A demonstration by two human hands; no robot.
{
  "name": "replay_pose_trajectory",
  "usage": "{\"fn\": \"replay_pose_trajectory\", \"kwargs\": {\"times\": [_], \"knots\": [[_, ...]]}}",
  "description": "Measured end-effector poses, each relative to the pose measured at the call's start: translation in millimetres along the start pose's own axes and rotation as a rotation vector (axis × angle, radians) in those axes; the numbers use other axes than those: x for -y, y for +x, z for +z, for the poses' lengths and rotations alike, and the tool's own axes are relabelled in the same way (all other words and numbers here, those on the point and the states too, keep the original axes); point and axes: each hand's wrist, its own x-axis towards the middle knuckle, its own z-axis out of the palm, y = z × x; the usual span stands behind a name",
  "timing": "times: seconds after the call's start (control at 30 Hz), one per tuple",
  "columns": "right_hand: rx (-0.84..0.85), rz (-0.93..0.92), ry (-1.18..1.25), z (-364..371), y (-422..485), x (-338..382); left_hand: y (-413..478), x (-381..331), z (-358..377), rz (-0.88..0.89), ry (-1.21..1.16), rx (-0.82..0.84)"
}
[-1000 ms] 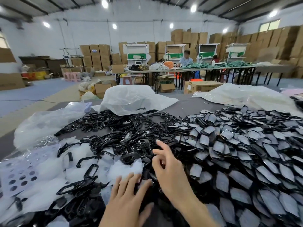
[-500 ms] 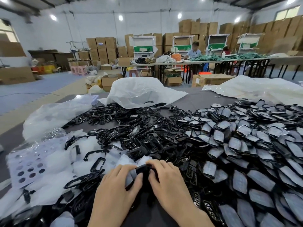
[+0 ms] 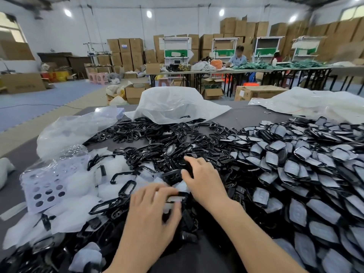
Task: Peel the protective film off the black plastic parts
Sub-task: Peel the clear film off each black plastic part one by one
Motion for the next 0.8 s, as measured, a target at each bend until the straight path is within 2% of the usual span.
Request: {"fn": "replay_pose_trajectory", "kwargs": {"times": [0.1, 0.2, 0.37, 0.47, 0.57, 0.7, 0.8], "knots": [[0.160, -0.008, -0.171, 4.5, 16.3, 7.2, -9.6, -3.6, 2.1, 0.207, -0.018, 0.179], [0.174, -0.030, -0.231, 7.2, 18.1, 7.1, -17.5, 3.3, 3.8, 0.277, 0.108, 0.323], [0.067, -0.108, -0.292, 4.7, 4.6, -0.3, -15.1, -0.9, 9.6, 0.260, 0.201, 0.292], [-0.029, -0.136, -0.153, -5.1, -9.6, -8.8, -12.5, -12.0, 13.3, 0.179, 0.248, 0.285], [-0.141, -0.119, 0.097, -15.7, -26.9, -21.1, -10.1, -20.5, 13.4, 0.101, 0.259, 0.296], [-0.120, -0.058, 0.467, -20.8, -49.7, -30.2, -9.8, -23.4, 14.3, 0.076, 0.200, 0.266], [-0.126, 0.023, 0.643, -18.7, -60.5, -30.2, -9.9, -23.4, 12.4, -0.025, 0.113, 0.263]]}}
